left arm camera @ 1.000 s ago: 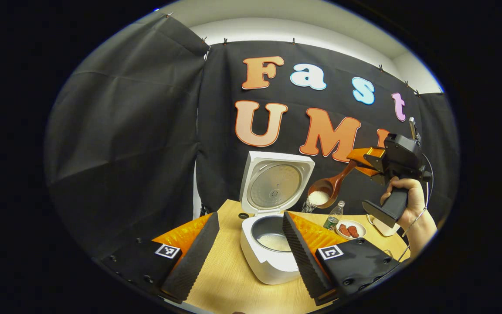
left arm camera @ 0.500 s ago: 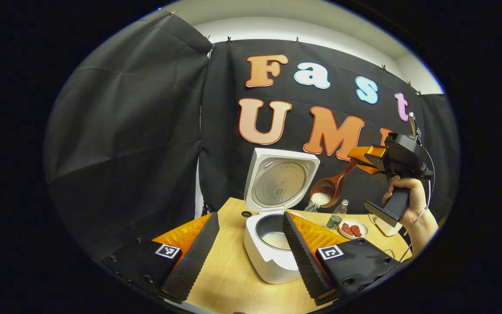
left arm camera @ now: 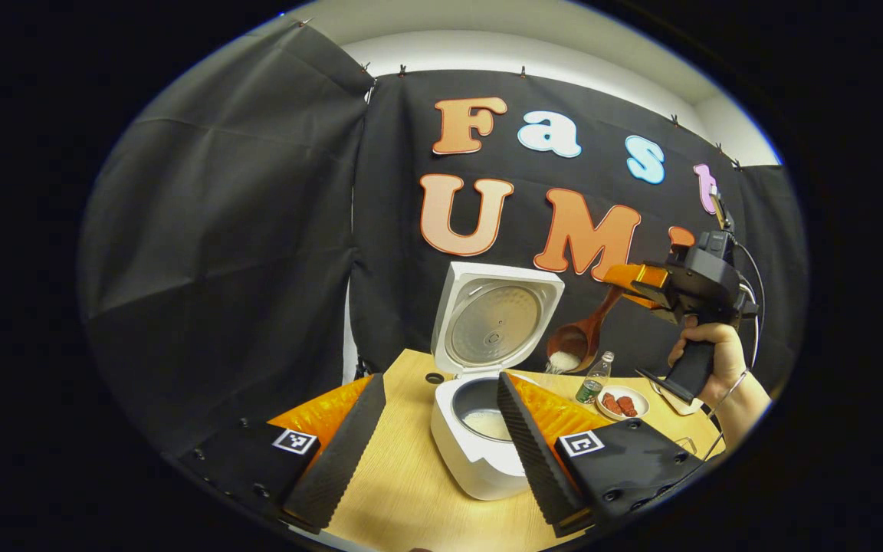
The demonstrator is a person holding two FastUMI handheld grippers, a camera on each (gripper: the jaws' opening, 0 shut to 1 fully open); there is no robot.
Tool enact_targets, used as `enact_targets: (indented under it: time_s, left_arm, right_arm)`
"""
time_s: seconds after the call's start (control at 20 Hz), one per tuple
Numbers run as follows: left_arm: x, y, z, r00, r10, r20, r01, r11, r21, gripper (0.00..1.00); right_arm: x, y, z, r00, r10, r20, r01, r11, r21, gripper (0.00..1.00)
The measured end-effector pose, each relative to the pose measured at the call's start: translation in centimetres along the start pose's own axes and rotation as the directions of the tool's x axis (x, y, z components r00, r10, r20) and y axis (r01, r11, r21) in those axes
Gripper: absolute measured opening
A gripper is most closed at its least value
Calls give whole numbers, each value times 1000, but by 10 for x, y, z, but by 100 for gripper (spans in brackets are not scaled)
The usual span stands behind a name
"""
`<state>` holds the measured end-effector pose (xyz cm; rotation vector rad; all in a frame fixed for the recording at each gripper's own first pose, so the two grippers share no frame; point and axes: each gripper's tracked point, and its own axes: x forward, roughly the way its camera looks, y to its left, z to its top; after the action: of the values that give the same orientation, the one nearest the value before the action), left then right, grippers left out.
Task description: Close the left gripper, press the button to open the rice cooker; take a wooden spoon from the chopstick holder with the right hand, scoop a spoonful of rice and pour it into the rice cooker, then put the wooden spoon back into the chopstick holder.
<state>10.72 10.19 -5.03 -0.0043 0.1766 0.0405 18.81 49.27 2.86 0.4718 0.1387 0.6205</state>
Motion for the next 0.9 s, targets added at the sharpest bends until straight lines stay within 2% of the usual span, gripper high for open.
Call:
enact_targets:
  time_s: [0.5,0.9]
  left_arm:
    - [3,-10,-7,1000,-26,-16,26,1000,6,100]
    - [2,-9,-8,1000,-20,-21,21,1000,17,99]
  right_arm:
    - [1,25,-16,997,77,-25,-80,979,-186,3]
    - [-9,35,-26,990,131,-41,-137,939,-315,3]
